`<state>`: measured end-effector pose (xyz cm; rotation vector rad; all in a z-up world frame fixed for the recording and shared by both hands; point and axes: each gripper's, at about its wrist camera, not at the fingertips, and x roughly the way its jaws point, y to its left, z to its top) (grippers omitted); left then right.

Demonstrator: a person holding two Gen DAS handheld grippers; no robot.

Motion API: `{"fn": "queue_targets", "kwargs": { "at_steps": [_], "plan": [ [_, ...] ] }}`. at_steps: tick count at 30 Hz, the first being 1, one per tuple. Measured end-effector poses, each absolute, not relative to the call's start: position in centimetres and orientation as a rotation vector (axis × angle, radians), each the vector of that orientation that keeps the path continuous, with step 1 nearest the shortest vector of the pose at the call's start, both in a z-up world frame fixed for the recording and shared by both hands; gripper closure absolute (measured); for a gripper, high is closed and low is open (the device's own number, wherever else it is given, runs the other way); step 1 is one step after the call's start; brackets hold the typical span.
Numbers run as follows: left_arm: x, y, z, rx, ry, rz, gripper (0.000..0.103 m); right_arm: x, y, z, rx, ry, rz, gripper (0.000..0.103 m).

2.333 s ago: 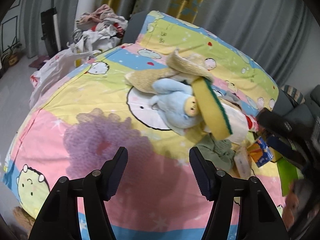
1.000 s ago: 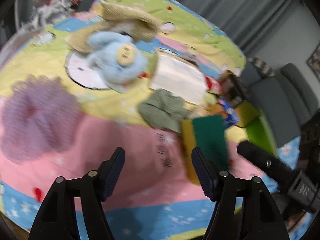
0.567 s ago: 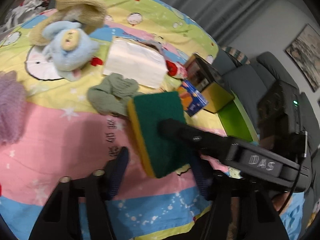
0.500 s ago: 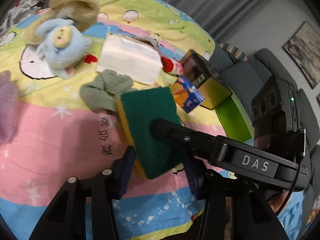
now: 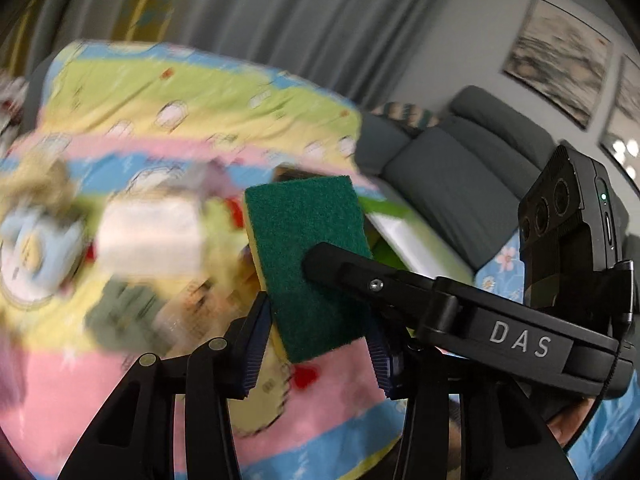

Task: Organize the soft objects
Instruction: 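Carry the sponge to the green-rimmed box and release it inside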

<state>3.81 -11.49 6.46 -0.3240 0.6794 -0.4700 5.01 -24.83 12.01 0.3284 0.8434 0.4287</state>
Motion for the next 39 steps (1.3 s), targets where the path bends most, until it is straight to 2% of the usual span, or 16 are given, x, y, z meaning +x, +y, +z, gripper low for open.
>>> {"fn": "queue_targets", "kwargs": {
  "at_steps": [5, 10, 24, 33, 34, 36, 38, 39],
  "plan": [
    [6.5, -15.9, 9.4, -0.290, 0.618, -0.569, 0.057, 5.9, -29.6, 15.3, 0.370, 0.730, 0.329, 0.060],
    [9.7, -21.2, 9.9, -0.257, 0.630, -0.678, 0.057, 6.6, -34.8, 16.1, 0.412, 0.665, 0.224, 0.059],
    [13.0, -31.7, 5.9, -0.226, 0.782, -0.873, 0.057, 6.6, -45.5, 11.8, 0.553, 0.673, -0.044, 0.059],
    [13.7, -33.7, 4.1, -0.211, 0.859, -0.860, 0.057, 6.5, -47.8, 9.7, 0.611, 0.725, -0.118, 0.059],
    [13.6, -33.6, 4.0, -0.214, 0.859, -0.854, 0.057, 6.5, -47.7, 9.7, 0.609, 0.728, -0.122, 0.058],
    [13.5, -33.1, 4.1, -0.229, 0.859, -0.847, 0.057, 6.5, -47.4, 9.9, 0.600, 0.722, -0.134, 0.047],
    [13.3, -32.5, 4.3, -0.228, 0.871, -0.832, 0.048, 6.2, -47.2, 10.2, 0.586, 0.709, -0.145, 0.025],
    [13.2, -32.2, 4.3, -0.223, 0.871, -0.818, 0.039, 6.1, -47.0, 10.4, 0.581, 0.702, -0.143, 0.022]
  ]
}}
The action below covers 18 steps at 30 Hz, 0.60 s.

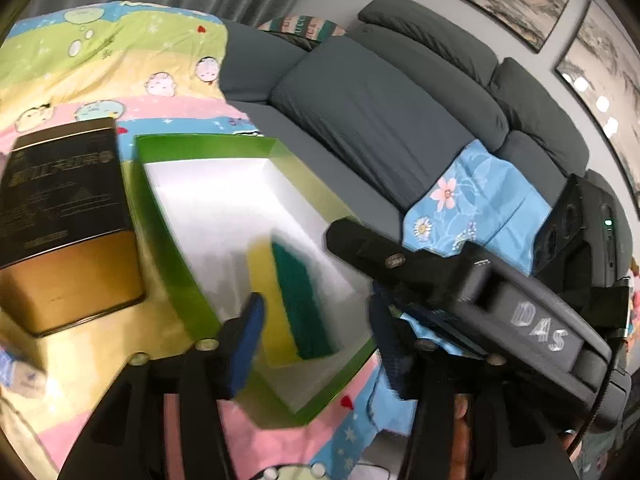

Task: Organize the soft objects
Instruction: 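Carry the sponge to the green-rimmed box and release it inside, then reach the right gripper to the purple mesh bath puff and grasp it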

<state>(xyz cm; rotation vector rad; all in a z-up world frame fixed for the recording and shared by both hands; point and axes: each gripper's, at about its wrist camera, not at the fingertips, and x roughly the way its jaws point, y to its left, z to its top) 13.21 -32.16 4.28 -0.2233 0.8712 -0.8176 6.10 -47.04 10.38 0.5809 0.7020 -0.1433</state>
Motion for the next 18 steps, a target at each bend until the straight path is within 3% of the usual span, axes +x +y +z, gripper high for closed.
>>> {"fn": "queue_targets", "kwargs": {
  "at_steps": [1, 3, 7, 18],
  "plan": [
    [13.0, -31.6, 4.5, -0.222, 0.862, -0.800, 0.033, 5.9, -46.8, 10.7, 0.574, 0.694, -0.135, 0.020],
    [12.5, -30.4, 4.9, -0.228, 0.830, -0.769, 0.028, 5.7, -46.3, 11.2, 0.560, 0.677, -0.129, 0.019],
    [11.3, -27.2, 5.8, -0.263, 0.793, -0.727, 0.019, 5.2, -44.5, 12.1, 0.508, 0.652, -0.117, 0.008],
    [6.7, -14.6, 8.6, -0.344, 0.691, -0.397, 0.010, 4.5, -36.8, 13.9, 0.314, 0.641, 0.002, 0.001]
  ]
}}
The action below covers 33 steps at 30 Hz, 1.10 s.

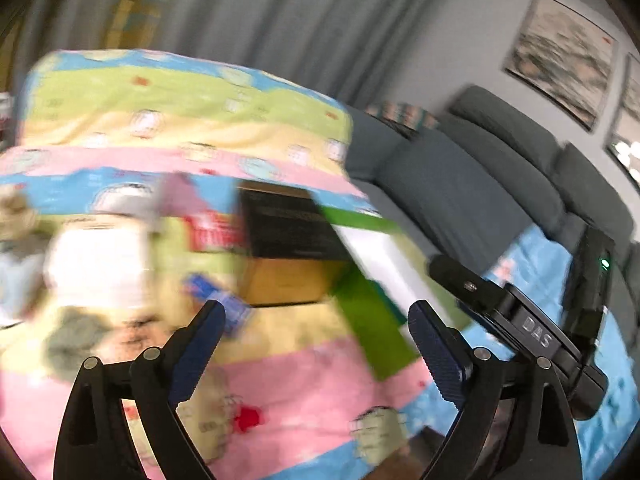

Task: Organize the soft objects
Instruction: 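Reach the right gripper to the purple mesh bath puff and grasp it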

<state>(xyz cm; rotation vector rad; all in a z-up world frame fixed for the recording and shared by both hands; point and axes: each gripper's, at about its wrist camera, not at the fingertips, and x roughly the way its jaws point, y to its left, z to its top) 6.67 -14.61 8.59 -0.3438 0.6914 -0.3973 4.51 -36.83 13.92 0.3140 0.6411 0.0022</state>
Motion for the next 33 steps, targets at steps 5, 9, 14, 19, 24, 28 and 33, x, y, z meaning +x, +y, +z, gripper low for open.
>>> {"fn": "queue_targets", "kwargs": {
  "at_steps": [5, 9, 14, 19, 24, 28, 33],
  "plan": [
    [4.1, -8.2, 8.1, -0.370, 0.675, -0.185, 0.010, 4.0, -32.8, 13.9, 0.213, 0.651, 0.076, 0.001],
    [1.5, -3.3, 6.7, -0.355, 0.667, 0.045, 0.010, 3.8, -29.3, 13.8, 0.146, 0.666, 0.139, 0.001],
    [-0.3, 2.3, 4.1, -0.424, 0.668, 0.217, 0.010, 3.5, -24.7, 13.2, 0.092, 0.695, 0.258, 0.001],
    [-2.2, 7.2, 1.0, -0.476, 0.666, 0.347, 0.010, 3.0, -19.2, 11.8, 0.028, 0.740, 0.378, 0.001],
    [-2.6, 9.7, -0.8, -0.527, 0.679, 0.338, 0.010, 3.3, -14.0, 10.0, 0.066, 0.836, 0.551, 0.001],
    [-2.8, 10.5, -1.6, -0.573, 0.686, 0.316, 0.010, 4.2, -9.9, 8.7, 0.100, 0.928, 0.679, 0.003],
    [-2.2, 11.8, -2.7, -0.614, 0.723, 0.338, 0.013, 5.9, -4.7, 6.4, 0.139, 1.061, 0.794, 0.011]
  ]
}}
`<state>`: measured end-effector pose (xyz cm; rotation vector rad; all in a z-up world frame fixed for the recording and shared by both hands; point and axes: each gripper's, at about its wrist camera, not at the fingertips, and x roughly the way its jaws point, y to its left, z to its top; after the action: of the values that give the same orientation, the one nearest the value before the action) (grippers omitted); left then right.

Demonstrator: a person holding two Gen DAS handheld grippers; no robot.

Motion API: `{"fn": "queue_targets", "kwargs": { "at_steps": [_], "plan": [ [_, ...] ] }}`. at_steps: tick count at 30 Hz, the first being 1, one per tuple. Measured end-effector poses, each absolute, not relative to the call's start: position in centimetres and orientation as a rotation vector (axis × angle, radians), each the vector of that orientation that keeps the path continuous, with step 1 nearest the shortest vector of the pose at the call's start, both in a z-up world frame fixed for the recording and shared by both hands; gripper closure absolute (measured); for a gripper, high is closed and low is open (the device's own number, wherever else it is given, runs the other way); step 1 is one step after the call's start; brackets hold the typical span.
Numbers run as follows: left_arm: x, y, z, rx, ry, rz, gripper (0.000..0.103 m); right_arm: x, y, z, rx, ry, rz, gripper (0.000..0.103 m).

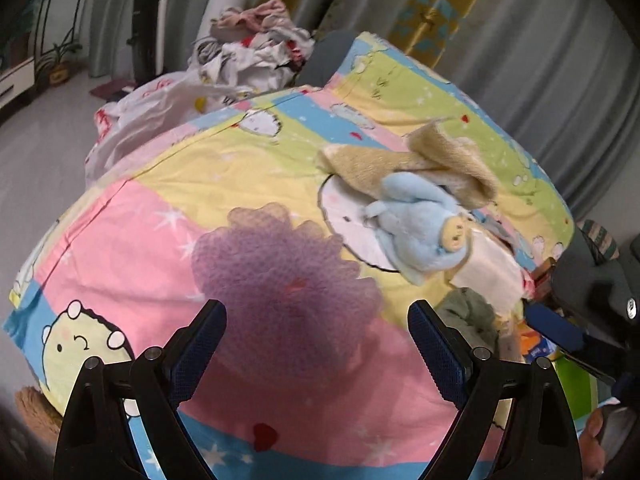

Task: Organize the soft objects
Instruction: 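Reach the right gripper to the purple mesh bath puff and grasp it, then carry the purple bath puff into the green-rimmed box and release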

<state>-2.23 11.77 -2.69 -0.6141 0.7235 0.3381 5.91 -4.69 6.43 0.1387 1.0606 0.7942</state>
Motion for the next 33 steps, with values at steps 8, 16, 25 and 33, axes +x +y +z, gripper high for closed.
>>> {"fn": "queue_targets", "kwargs": {
  "at_steps": [8, 16, 25, 33],
  "plan": [
    [-2.2, 13.8, -4.8, -0.715, 0.791, 0.387, 0.031, 8.3, 3.0, 0.1, 0.109, 1.312, 0.847, 0.032],
    [-2.5, 14.8, -4.9, -0.741, 0.794, 0.414, 0.066, 7.9, 4.7, -3.2, 0.152, 1.402, 0.911, 0.076],
    [-3.1, 13.3, -3.0, -0.690, 0.713, 0.329, 0.079, 6.4, 2.1, -1.3, 0.197, 1.353, 0.926, 0.091],
    [-3.9, 9.1, 1.7, -0.566, 0.549, 0.139, 0.080, 4.7, -2.8, 5.5, 0.181, 1.087, 0.864, 0.091]
  ]
}}
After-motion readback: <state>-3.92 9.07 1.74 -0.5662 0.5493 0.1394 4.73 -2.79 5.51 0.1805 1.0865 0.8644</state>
